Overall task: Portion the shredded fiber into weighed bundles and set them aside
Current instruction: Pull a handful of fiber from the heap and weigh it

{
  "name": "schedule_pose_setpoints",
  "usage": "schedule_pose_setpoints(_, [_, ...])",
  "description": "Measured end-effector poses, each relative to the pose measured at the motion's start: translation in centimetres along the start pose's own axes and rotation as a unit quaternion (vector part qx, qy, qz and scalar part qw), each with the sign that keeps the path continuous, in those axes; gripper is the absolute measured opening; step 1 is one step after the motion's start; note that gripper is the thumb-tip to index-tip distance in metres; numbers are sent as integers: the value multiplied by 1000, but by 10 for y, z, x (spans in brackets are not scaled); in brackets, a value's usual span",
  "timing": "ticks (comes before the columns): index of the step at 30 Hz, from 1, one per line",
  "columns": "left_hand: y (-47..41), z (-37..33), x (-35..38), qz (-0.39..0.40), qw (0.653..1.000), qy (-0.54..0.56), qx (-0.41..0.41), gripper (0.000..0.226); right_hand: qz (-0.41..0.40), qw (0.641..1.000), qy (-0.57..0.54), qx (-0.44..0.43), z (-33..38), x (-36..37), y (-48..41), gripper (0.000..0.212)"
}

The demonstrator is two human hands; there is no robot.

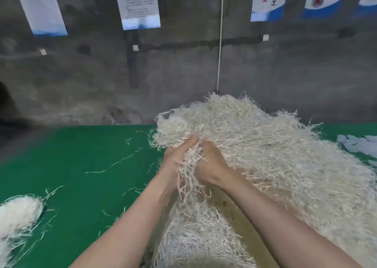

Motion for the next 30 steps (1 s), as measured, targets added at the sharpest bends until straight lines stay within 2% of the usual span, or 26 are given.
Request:
schedule_pose_setpoints(1, [-3,-4,-7,-31,999,13,19,87,21,999,12,-48,11,7,3,11])
schedule_pose_setpoints(2, [-5,-12,-16,-76,996,23,38,61,37,996,31,-69,10,12,7,20])
schedule_pose_setpoints(3, [-10,-18,-31,-132,989,46,44,37,47,997,39,-52,-3,12,12,36])
schedule_pose_setpoints(4, [-13,-26,-44,-176,980,85,43,26,48,998,33,1,-28,8,17,45])
schedule_pose_setpoints(5, [-17,-33,-57,-208,969,124,44,22,48,995,48,66,-60,3,26,44])
schedule_pose_setpoints(7, [-18,-49,-69,-222,962,141,72,24,102,965,167,175,-121,-2,54,32])
schedule_pose_setpoints(9, [-14,-59,-65,-219,968,84,91,27,170,936,232,201,-147,-4,77,32])
schedule_pose_setpoints(10, [-13,-60,-61,-214,971,59,94,27,172,944,196,203,-148,-8,79,39])
schedule_pose_setpoints(12, [-14,-58,-52,-203,973,42,102,29,139,969,49,197,-130,-25,67,59])
schedule_pose_setpoints(14, [-14,-60,-45,-182,977,36,105,24,113,983,-22,141,-93,-59,41,67])
schedule_pose_setpoints(17, [-12,-67,-34,-132,985,44,101,24,62,987,-131,72,-44,-78,7,45])
schedule_pose_setpoints(19, [-9,-70,-28,-102,990,41,85,24,74,986,-149,31,-11,-49,-3,27])
schedule_pose_setpoints(21, [-3,-74,-24,-75,992,60,80,18,176,983,-48,-22,9,16,9,15])
schedule_pose_setpoints(23, [-2,-82,-36,-83,988,94,91,25,280,951,125,-44,-4,68,42,5])
schedule_pose_setpoints(25, [-1,-90,-56,-117,981,109,112,28,323,914,246,15,-46,79,75,17])
schedule_pose_setpoints(26, [-2,-91,-65,-136,980,88,114,21,312,913,259,47,-62,71,83,18])
schedule_pose_setpoints(28, [-1,-85,-72,-151,982,50,103,11,273,942,178,81,-77,42,80,9])
schedule_pose_setpoints(30, [0,-75,-66,-141,986,19,91,15,239,964,31,115,-72,5,65,17])
Point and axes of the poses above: each hand's wrist, its own y-axis away from the middle knuckle, its own x-axis out of the palm, z = x × y, the point moved 9 cm from there along -y, towards the middle knuckle, and after that the axes turned 2 degrees about -x, right-handed, at the moved point
